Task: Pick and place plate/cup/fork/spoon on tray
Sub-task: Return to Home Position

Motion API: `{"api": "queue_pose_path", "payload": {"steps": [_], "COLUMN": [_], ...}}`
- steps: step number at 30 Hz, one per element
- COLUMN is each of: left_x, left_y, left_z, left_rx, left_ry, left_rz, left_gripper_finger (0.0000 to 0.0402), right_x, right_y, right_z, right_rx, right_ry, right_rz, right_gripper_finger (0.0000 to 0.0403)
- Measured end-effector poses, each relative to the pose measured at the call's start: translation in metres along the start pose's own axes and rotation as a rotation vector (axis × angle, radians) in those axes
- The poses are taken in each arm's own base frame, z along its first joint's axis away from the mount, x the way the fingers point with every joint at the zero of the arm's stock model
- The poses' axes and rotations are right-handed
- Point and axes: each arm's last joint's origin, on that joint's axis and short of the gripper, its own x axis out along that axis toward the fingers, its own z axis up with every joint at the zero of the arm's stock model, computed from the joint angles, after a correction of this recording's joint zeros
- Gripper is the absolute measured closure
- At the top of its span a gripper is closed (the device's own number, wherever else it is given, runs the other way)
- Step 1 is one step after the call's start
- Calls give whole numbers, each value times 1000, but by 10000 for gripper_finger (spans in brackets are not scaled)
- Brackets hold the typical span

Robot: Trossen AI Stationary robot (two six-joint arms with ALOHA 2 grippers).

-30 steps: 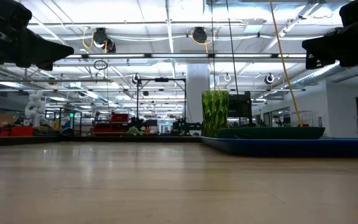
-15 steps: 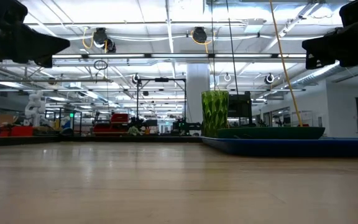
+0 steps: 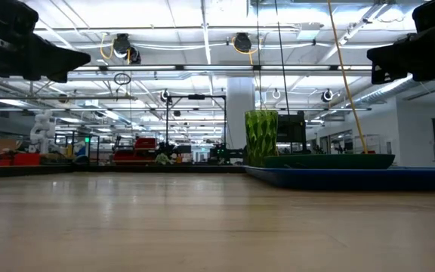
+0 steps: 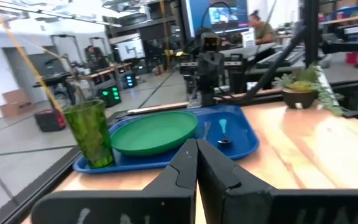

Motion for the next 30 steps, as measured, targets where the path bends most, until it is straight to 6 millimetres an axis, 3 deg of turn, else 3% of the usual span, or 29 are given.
{"api": "queue_pose_path", "payload": {"steps": [16, 30], "left_x": [1, 1], "left_y": [3, 6], "left_z": [-4, -3], "left_rx": [-24, -51], "left_ry": [20, 27], "left_rz": [-73, 26], "left_gripper_finger": [388, 398], "right_x": [0, 0], "right_y": [0, 0], "right_z": [0, 0], "right_rx": [0, 0], "right_ry": [0, 0], "right_rz": [0, 0], "right_gripper_finger": [403, 403]}}
